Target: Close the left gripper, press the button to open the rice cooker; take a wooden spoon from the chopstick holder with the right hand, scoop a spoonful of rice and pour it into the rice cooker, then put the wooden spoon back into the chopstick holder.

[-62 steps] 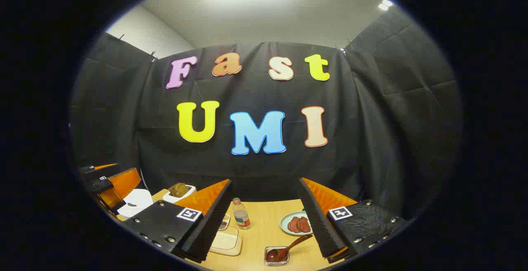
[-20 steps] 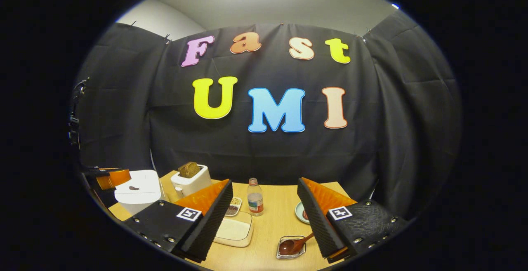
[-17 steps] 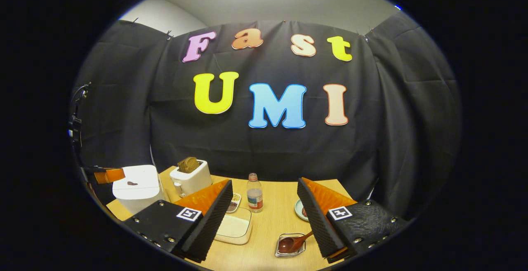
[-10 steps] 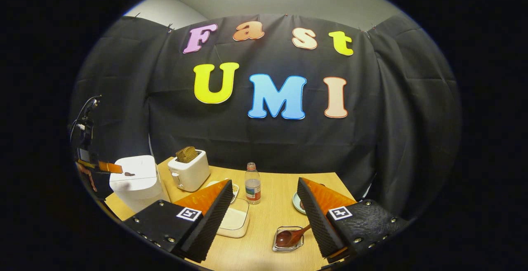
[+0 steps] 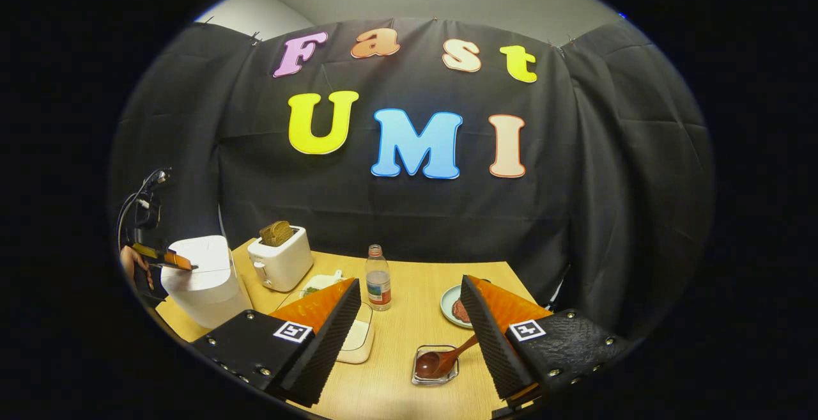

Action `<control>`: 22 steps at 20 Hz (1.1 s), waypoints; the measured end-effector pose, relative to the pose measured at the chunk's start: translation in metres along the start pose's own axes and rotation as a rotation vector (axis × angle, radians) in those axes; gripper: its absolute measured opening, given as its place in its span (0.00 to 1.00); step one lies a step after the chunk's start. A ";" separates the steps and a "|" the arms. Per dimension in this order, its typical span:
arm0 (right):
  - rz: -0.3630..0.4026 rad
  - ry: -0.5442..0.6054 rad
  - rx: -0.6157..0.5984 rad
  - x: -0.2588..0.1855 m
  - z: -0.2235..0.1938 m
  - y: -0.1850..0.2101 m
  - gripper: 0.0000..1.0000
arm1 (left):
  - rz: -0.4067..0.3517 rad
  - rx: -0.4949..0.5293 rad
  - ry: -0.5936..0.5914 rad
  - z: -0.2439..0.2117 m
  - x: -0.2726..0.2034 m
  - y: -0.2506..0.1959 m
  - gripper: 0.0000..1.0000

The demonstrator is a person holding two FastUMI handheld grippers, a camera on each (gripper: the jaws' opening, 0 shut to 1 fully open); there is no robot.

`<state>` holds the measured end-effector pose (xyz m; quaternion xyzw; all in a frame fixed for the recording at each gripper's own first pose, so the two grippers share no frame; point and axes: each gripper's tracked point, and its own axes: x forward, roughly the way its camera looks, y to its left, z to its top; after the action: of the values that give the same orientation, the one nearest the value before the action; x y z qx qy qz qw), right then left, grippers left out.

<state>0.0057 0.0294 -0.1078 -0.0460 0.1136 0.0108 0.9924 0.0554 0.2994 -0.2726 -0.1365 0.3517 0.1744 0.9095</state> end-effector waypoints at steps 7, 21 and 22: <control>0.003 -0.021 0.001 -0.001 0.007 0.001 0.96 | 0.028 -0.012 -0.180 0.061 -0.048 -0.005 0.09; -0.024 -0.024 0.056 0.008 0.006 -0.033 0.96 | -0.209 0.150 -0.619 0.087 -0.226 -0.141 0.36; -0.032 -0.021 0.062 0.010 0.004 -0.038 0.96 | -0.231 0.149 -0.626 0.082 -0.227 -0.149 0.52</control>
<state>0.0172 -0.0083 -0.1031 -0.0167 0.1025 -0.0079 0.9946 0.0086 0.1454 -0.0387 -0.0483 0.0496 0.0774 0.9946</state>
